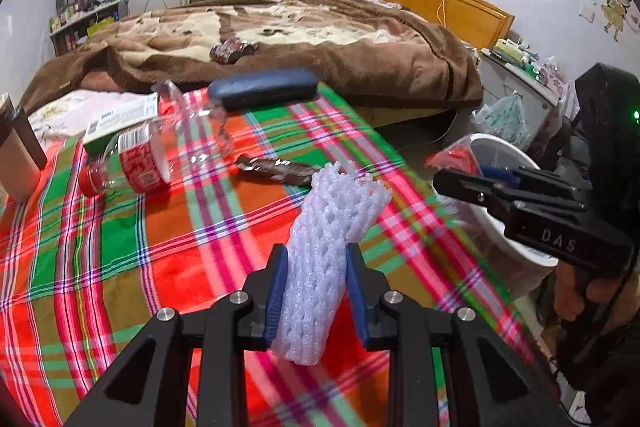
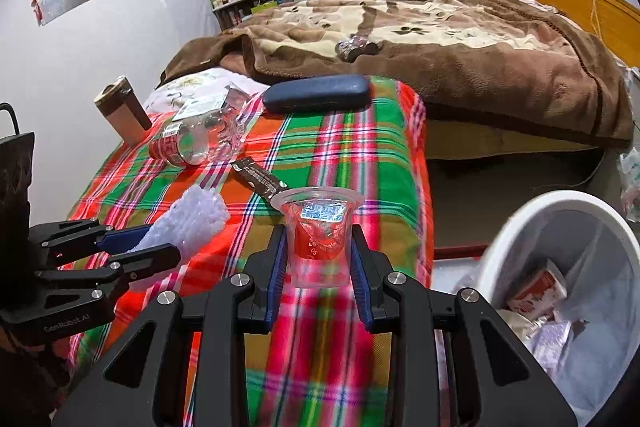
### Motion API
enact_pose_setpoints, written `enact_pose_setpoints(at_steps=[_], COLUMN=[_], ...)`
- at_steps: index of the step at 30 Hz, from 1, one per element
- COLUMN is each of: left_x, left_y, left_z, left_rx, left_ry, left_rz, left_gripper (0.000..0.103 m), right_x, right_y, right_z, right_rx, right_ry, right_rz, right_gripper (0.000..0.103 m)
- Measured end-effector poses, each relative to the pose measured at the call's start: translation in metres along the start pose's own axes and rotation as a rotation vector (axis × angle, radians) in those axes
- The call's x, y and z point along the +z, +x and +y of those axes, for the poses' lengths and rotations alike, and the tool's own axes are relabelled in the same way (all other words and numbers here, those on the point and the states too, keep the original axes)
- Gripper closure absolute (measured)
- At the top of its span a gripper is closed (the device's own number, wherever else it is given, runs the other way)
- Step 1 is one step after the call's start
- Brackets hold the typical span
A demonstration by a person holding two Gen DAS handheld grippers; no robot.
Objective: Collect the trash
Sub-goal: 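Carry the foam sleeve and plastic cup over the trash bin with both grippers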
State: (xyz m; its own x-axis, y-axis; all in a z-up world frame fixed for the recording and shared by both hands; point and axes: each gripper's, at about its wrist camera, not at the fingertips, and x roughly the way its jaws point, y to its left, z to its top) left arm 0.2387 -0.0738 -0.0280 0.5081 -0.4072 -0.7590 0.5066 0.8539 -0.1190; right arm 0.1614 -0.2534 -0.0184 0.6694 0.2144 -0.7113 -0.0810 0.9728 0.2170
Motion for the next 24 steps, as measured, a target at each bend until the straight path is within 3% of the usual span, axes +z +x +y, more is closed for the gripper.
enact_pose_setpoints(at_steps=[12, 24], left_x=[0.011, 0.030], left_y=[-0.014, 0.018], left_z=[-0.086, -0.180], left_rx=[-0.074, -0.172], left_ry=[0.046, 0.096], left_rz=[-0.059, -0.048], left_gripper=[0.073, 0.073], right_x=[-0.016, -0.034], right_y=[-0.054, -0.078], right_z=[-0.049, -0.106], right_rx=[-0.071, -0.183], right_ry=[0.073, 0.152], right_rz=[-0.069, -0.080], right_gripper=[0.072, 0.072])
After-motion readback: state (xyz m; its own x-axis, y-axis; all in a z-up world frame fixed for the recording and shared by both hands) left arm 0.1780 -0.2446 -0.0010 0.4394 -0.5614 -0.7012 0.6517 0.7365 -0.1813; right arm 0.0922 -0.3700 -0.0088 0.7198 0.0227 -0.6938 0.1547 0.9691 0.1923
